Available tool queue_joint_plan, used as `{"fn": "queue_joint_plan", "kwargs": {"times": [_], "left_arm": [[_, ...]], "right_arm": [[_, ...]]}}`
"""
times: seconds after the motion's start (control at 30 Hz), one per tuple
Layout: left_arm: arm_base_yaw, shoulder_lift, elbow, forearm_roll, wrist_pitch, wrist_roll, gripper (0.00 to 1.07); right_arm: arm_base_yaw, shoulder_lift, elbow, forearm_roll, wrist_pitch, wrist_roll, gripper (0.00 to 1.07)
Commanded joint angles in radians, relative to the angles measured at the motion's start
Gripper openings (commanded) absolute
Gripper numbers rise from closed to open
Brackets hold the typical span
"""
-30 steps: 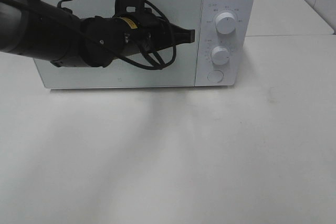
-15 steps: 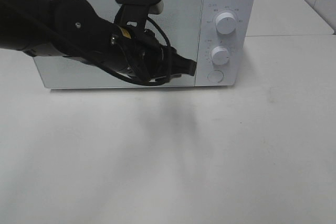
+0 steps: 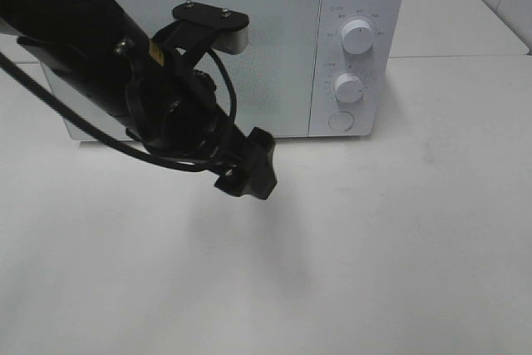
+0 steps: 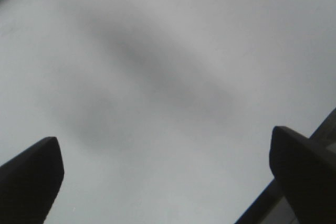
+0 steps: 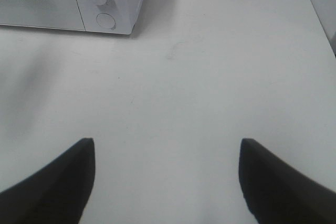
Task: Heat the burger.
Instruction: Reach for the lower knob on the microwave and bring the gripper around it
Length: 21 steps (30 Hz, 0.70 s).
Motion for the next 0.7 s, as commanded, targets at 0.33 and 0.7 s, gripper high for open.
{"fn": "queue_joint_plan", "kwargs": {"times": [0.33, 0.7], "left_arm": [[0.276, -0.092, 0.002, 0.092, 0.294, -0.088, 1.0], [0.599, -0.274, 0.002, 0.092, 0.465, -0.032, 1.0]], "right_arm": [[-0.008, -0.027, 0.001, -0.001, -0.002, -0.007, 0.74], [-0.008, -0.027, 0.001, -0.001, -0.002, -0.007, 0.74]]}}
